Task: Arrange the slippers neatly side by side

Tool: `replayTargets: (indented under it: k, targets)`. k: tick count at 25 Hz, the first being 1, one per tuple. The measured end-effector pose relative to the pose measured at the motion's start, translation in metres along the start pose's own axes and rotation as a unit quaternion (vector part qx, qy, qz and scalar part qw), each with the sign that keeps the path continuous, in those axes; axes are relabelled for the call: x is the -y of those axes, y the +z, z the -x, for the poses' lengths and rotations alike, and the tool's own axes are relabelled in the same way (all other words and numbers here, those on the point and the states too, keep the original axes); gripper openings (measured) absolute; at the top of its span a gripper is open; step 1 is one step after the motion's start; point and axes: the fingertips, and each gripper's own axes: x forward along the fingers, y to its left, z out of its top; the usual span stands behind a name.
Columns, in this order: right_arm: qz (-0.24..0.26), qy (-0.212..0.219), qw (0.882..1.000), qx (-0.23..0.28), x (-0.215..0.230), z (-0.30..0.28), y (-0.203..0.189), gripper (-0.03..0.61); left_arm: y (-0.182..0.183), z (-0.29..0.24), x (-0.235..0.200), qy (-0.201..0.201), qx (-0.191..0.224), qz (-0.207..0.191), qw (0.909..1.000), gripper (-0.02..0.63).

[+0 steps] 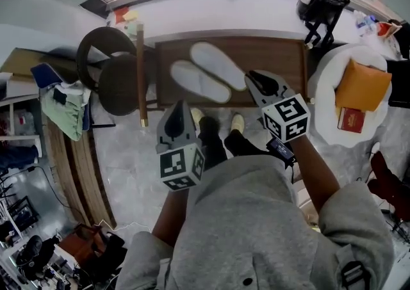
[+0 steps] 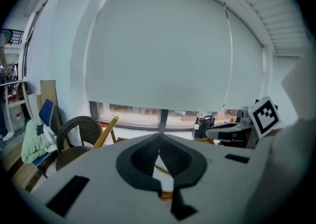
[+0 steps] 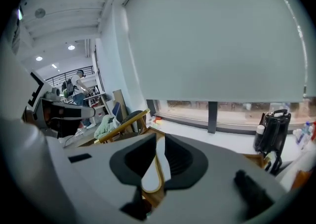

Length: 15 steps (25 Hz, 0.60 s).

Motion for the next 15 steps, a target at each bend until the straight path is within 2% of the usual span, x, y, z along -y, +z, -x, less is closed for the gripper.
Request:
replayTargets:
  k: [15]
  targets:
    - [-0.004,0.005,0.998,-0.064,0.004,-0.061,-0.030,0.106,-0.009,-0.031,-0.039,0.002,-0.032,-0.002,0.9995,0.015]
